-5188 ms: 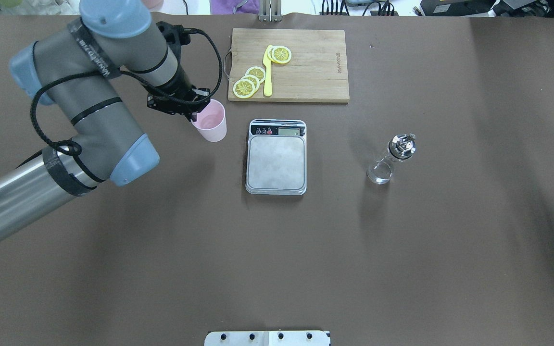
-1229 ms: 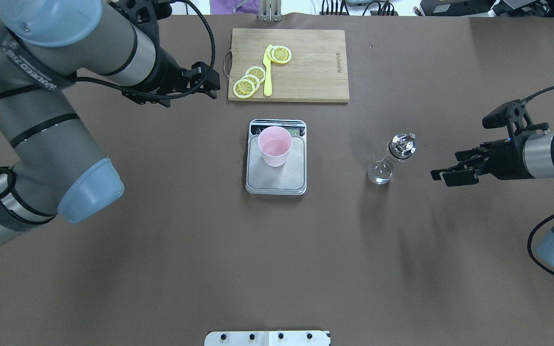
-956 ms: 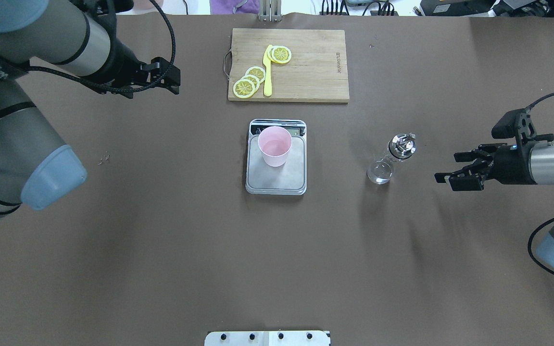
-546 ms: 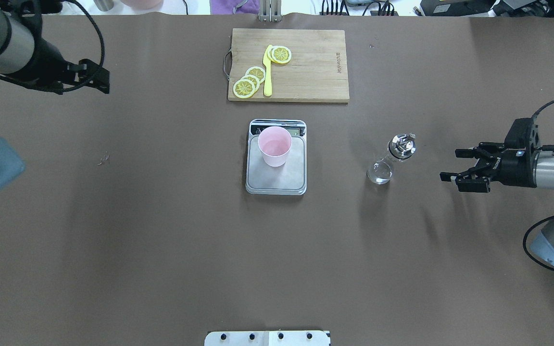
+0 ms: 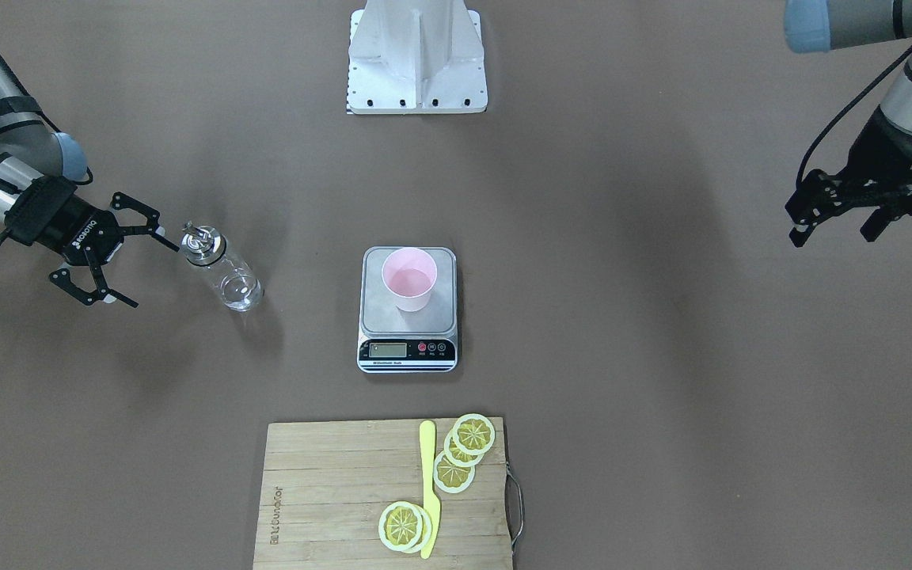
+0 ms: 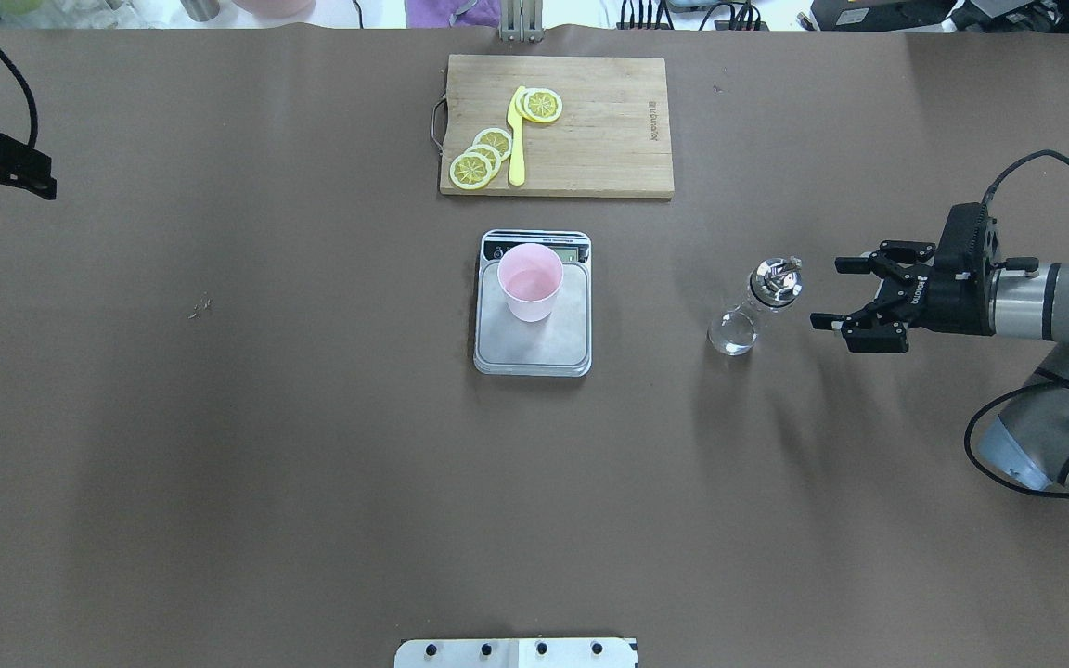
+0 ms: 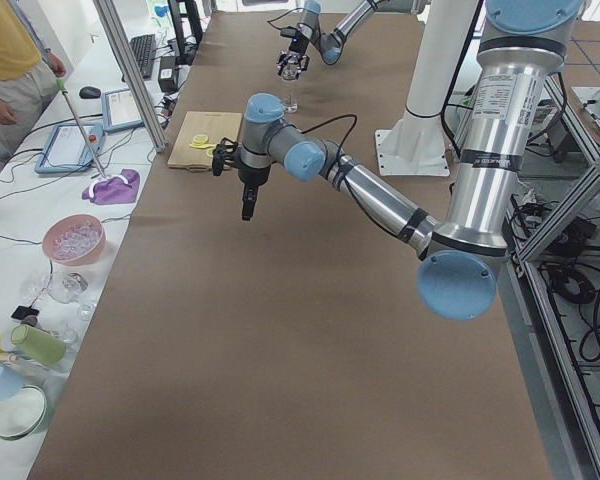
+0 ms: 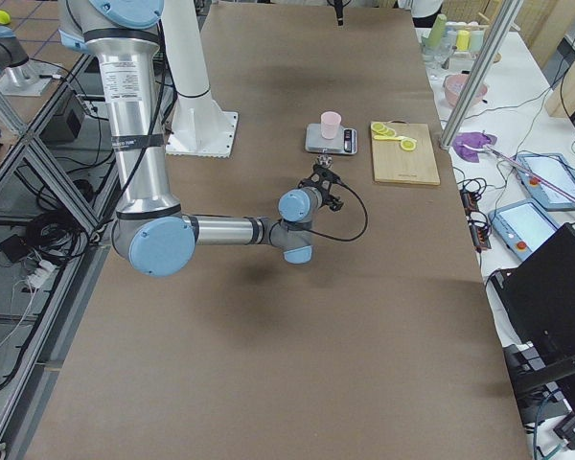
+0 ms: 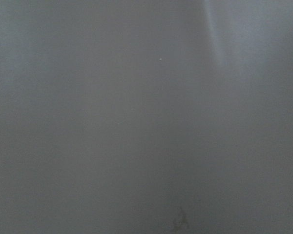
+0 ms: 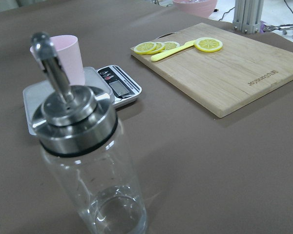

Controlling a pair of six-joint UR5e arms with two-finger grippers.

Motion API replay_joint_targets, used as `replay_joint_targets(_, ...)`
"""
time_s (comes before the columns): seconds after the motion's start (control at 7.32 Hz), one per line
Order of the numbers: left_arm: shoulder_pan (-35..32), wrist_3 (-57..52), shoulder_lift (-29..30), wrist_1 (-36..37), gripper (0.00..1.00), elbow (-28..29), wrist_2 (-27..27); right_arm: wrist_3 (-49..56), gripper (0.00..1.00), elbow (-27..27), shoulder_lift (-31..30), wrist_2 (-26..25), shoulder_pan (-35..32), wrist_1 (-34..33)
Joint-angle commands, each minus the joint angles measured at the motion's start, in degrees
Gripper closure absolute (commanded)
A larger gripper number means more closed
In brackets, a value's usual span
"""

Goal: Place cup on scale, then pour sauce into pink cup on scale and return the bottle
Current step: 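Grasp the glass dispenser bottle with the right gripper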

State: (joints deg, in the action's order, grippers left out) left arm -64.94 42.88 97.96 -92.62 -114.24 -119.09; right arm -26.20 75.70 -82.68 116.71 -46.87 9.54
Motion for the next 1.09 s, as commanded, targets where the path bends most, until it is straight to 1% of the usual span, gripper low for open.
replay_joint_targets(0.0,-0.8,-0.08,-1.28,-0.01,0.02,0.07,0.0,4.4,0.01,-0.38,0.58,-0.25,2.73,-0.05)
replay_joint_targets(0.27,-1.24,0.01,-1.36,0.07,0.02,-0.54,0.0,4.4,0.02,-0.55,2.34,-1.31,5.55,-0.75)
replay_joint_targets(0.68,-1.33,0.63,-1.28,0.25,0.02,-0.9,0.0,4.14,0.03,-0.64,3.57,-2.01,6.35,-0.4)
replay_joint_targets(0.82,-1.42,0.71,-1.28,0.25,0.02,-0.98,0.09,4.23,0.03,-0.82,3.4,-5.58,7.65,-0.23)
replay_joint_targets(0.96,-1.77,0.63,-1.28,0.51,0.02,-1.42,0.09,4.14,0.03,-1.52,3.4,-8.06,8.62,0.12)
